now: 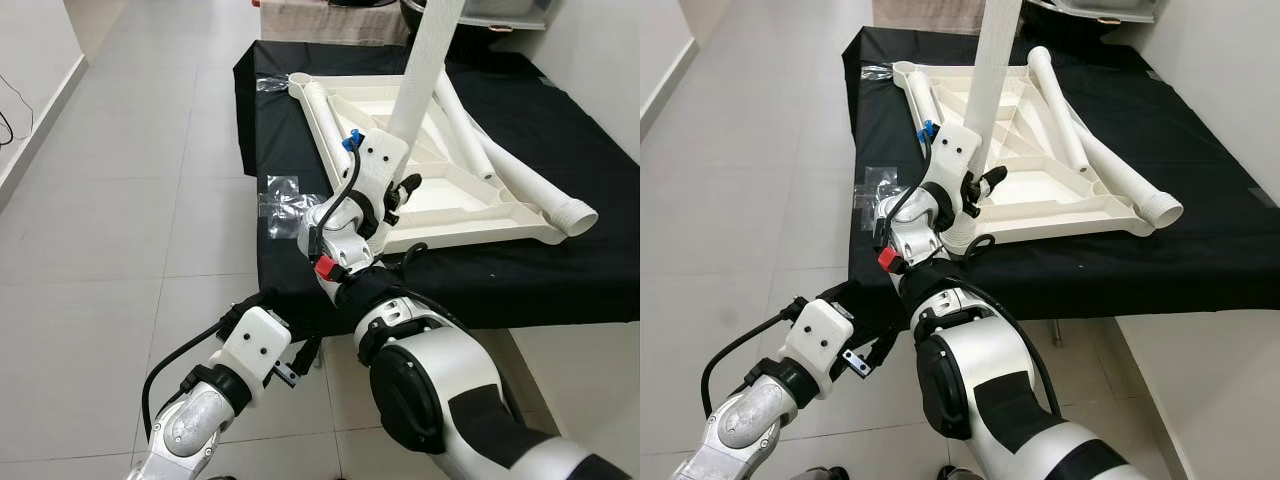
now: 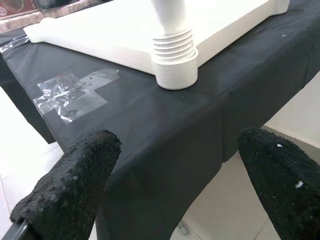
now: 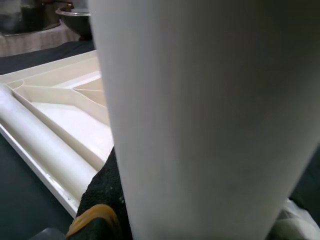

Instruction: Building children table

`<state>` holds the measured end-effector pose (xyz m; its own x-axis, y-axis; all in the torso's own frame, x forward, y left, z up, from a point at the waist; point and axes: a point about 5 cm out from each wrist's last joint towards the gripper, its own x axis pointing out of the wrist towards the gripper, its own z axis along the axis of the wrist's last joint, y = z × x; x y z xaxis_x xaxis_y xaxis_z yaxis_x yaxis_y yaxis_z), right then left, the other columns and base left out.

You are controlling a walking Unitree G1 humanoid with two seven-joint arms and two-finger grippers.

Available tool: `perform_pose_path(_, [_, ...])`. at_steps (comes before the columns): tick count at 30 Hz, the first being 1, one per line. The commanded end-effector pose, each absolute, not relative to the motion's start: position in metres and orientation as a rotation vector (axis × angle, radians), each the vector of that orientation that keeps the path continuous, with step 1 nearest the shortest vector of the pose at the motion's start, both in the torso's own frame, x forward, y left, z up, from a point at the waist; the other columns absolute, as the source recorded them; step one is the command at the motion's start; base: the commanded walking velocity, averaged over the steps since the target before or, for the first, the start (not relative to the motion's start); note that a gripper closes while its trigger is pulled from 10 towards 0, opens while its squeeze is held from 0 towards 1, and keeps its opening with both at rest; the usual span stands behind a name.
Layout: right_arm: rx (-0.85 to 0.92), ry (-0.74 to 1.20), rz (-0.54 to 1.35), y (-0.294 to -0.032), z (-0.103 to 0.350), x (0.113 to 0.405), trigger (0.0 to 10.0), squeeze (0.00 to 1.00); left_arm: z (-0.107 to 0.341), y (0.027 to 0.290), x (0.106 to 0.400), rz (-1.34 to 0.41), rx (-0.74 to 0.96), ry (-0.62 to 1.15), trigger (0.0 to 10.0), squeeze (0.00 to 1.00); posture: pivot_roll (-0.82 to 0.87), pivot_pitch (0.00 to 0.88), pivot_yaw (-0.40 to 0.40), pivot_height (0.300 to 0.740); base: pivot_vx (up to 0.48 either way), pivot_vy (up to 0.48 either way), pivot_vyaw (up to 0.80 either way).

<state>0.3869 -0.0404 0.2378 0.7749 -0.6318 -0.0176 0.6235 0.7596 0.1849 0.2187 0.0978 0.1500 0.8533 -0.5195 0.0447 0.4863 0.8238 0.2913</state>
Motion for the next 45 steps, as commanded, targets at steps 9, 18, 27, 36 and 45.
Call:
perform_pose_path(9, [0.198, -0.015, -0.682, -0.0415, 0.2347, 0.3878, 10.0, 0.00, 0.1464, 0.0977, 0.2188, -0.537, 0.284, -0.113, 10.0, 0.00, 0.12, 0.166, -0.126, 0.740, 0.000, 0.000, 0.00])
perform_pose_path(18, [0.186, -0.003, -0.635, -0.0407, 0.2334, 0.3896, 10.0, 0.00, 0.1462, 0.0990, 0.2191, -0.533, 0.293, -0.111, 10.0, 0.00, 0.12, 0.169, -0.125, 0.740, 0.000, 0.000, 0.00])
perform_pose_path(27, [0.193, -0.020, -0.658, -0.0432, 0.2326, 0.3887, 10.0, 0.90, 0.1459, 0.0992, 0.2193, -0.536, 0.296, -0.111, 10.0, 0.00, 0.12, 0.171, -0.123, 0.740, 0.000, 0.000, 0.00])
perform_pose_path(36, [0.182, -0.027, -0.669, -0.0440, 0.2332, 0.3883, 10.0, 1.00, 0.1454, 0.0995, 0.2197, -0.533, 0.289, -0.109, 10.0, 0.00, 0.12, 0.168, -0.122, 0.740, 0.000, 0.000, 0.00])
perform_pose_path(45, [0.183, -0.046, -0.665, -0.0447, 0.2337, 0.3879, 10.0, 1.00, 0.1448, 0.1006, 0.2192, -0.536, 0.293, -0.105, 10.0, 0.00, 0.12, 0.162, -0.119, 0.740, 0.000, 0.000, 0.00])
